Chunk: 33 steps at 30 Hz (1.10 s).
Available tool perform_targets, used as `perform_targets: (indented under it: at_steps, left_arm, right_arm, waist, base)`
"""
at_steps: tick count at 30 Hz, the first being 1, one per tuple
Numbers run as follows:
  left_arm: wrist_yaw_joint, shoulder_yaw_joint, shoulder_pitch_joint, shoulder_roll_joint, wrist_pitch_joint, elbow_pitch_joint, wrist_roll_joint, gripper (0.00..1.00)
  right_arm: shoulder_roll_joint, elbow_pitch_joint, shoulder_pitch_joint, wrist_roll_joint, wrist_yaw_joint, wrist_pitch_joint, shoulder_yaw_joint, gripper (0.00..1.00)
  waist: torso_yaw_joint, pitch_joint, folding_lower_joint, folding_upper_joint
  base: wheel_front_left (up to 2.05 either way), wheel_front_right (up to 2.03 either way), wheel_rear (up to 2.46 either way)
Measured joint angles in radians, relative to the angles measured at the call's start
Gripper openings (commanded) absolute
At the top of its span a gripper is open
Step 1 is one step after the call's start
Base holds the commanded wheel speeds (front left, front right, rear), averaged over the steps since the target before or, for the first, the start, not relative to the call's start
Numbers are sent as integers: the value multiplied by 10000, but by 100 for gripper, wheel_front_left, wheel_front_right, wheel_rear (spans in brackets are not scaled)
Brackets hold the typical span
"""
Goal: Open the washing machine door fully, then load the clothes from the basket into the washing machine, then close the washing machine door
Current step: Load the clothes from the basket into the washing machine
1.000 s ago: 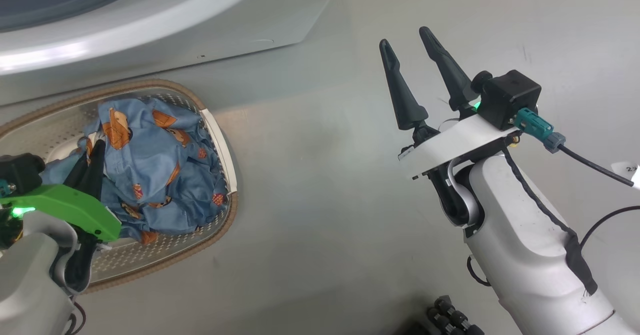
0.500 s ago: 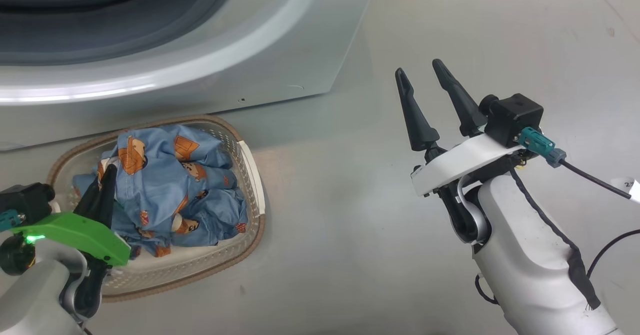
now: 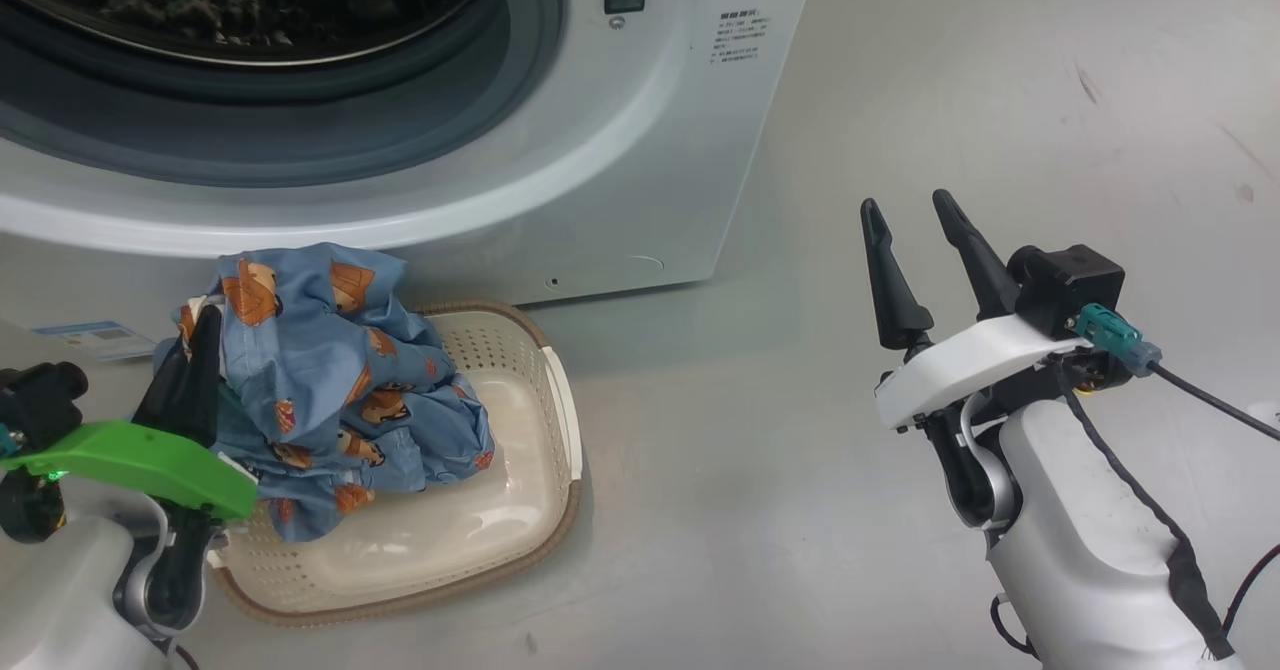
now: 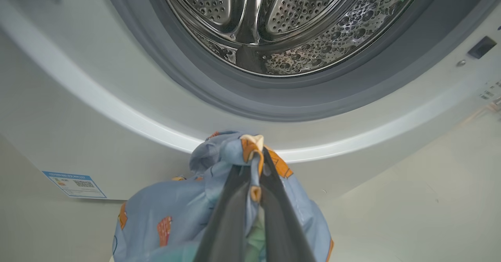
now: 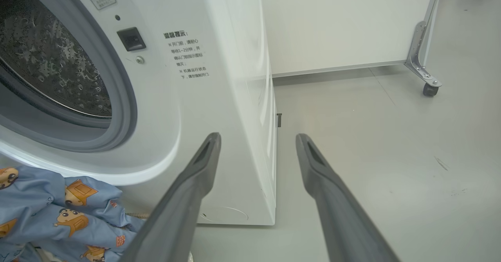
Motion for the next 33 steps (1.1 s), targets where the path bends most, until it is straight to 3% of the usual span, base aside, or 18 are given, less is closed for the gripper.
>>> perform_targets:
  at_steps: [12,18,33]
  left_arm:
    - [0,1325,794,-174,0,-1185,842,0]
    - [31,1776,1019,-217,0,-2075,1833,0]
    - [644,2368,2222,-263,0,-3375,3020,0]
  right_arm:
    - [-31,178,605,98,128,0,-171,100]
    - [-123,176,990,169,201,0,-433,100]
    - [-384,-48,1243,167,213,0,-802,100]
  waist:
    - [500,-1250,0,0]
    - [660,-1688,0,0]
    - [778,-2362,0,0]
  base:
    - [0,0,0]
    - [0,0,0]
    - [0,0,0]
